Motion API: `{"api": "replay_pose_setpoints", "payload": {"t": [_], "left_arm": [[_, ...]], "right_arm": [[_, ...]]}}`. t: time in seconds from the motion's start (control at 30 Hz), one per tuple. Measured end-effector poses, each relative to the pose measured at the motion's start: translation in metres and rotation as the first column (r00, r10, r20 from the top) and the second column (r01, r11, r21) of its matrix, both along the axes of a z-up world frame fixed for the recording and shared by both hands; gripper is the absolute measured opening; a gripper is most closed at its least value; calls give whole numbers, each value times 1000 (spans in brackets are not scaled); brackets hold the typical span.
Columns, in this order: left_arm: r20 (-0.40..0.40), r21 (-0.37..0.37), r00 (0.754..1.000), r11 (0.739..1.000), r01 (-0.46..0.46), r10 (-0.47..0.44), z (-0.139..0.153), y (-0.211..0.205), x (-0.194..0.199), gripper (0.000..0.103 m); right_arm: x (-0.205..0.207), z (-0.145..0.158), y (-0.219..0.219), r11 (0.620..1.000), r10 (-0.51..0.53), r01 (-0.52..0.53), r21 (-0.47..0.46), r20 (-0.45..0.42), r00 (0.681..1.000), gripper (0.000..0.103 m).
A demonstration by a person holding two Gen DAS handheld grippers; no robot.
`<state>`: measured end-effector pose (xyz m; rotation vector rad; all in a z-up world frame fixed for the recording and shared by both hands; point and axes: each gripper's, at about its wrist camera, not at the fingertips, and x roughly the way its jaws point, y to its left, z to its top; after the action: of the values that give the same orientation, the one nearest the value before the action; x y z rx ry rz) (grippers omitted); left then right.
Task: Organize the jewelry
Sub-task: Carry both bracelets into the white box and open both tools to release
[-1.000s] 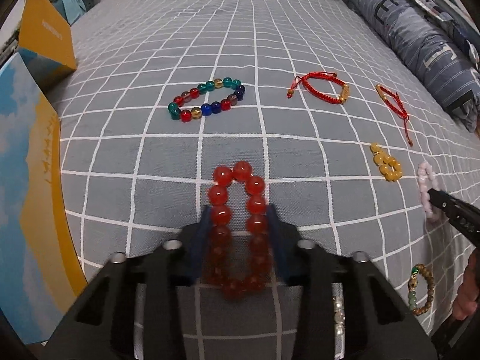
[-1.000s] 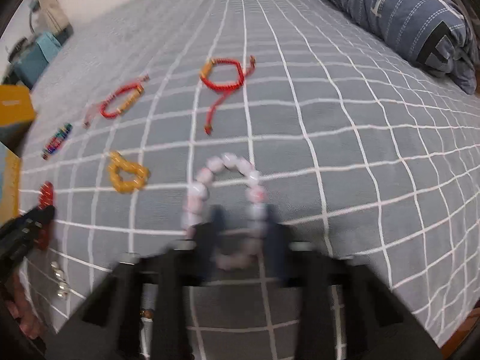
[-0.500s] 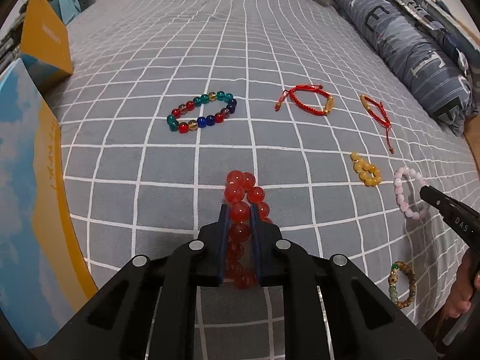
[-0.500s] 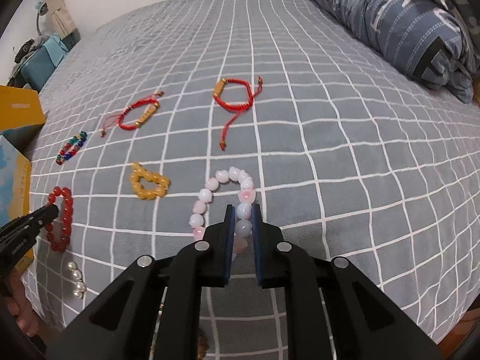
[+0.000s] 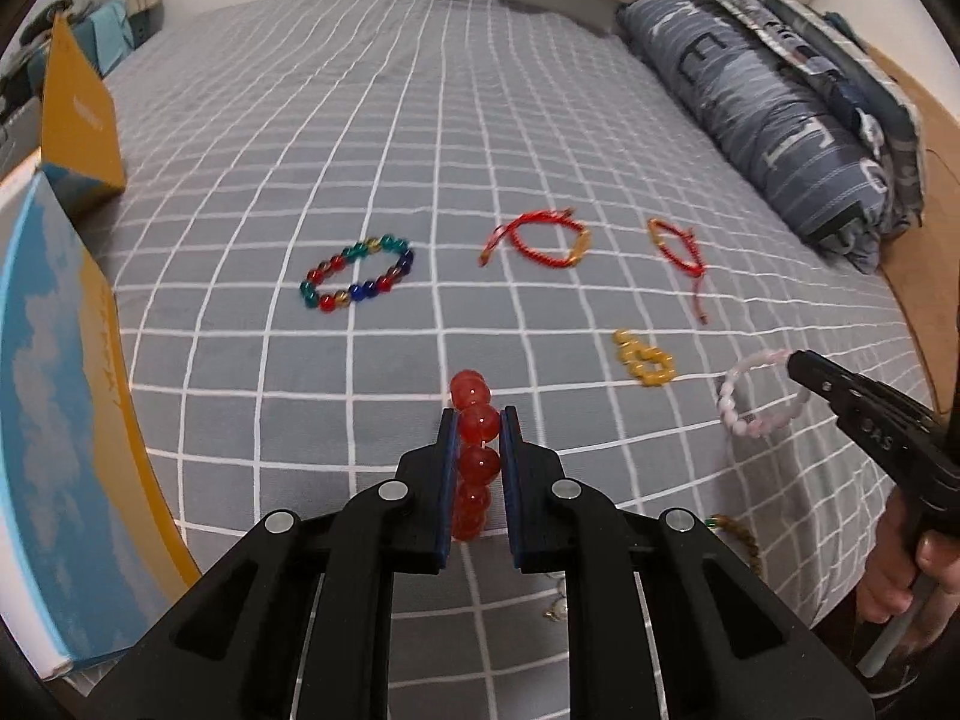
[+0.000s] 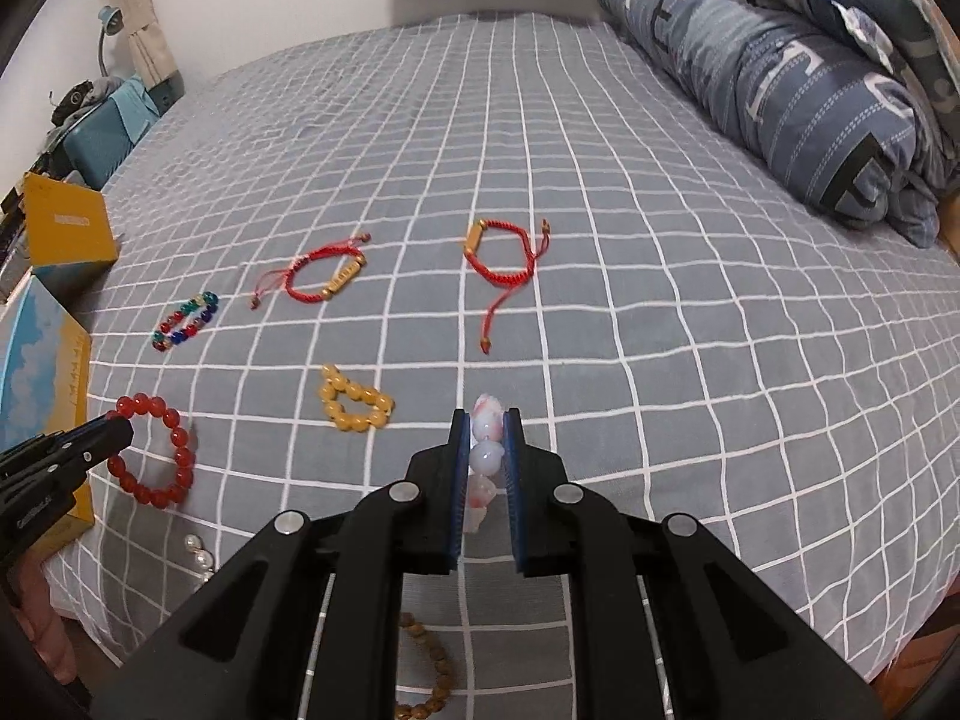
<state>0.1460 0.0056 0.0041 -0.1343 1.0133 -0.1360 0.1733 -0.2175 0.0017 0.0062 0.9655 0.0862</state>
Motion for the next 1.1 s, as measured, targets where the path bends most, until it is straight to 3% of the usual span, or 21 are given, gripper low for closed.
{"api": "replay_pose_setpoints", "payload": {"t": [0.37,0.63,0.93,1.1], "left_arm": [[44,11,999,1000,18,-19,33,1,-4,13],[100,71,995,997,-11,4,66,17,-4,13],[144,103,985,988,-114,99,100,67,-12,13],[175,113,968,973,-200,178,120,108,-27,13]], "right_arm": [[2,35,14,999,30,-28,-27,62,998,11],[9,65,37,997,78,-75,-30,101,992,11],[14,101,100,983,186,-185,-16,150,971,11],[11,122,158,959,281,-281,-27,182,942,11]]}}
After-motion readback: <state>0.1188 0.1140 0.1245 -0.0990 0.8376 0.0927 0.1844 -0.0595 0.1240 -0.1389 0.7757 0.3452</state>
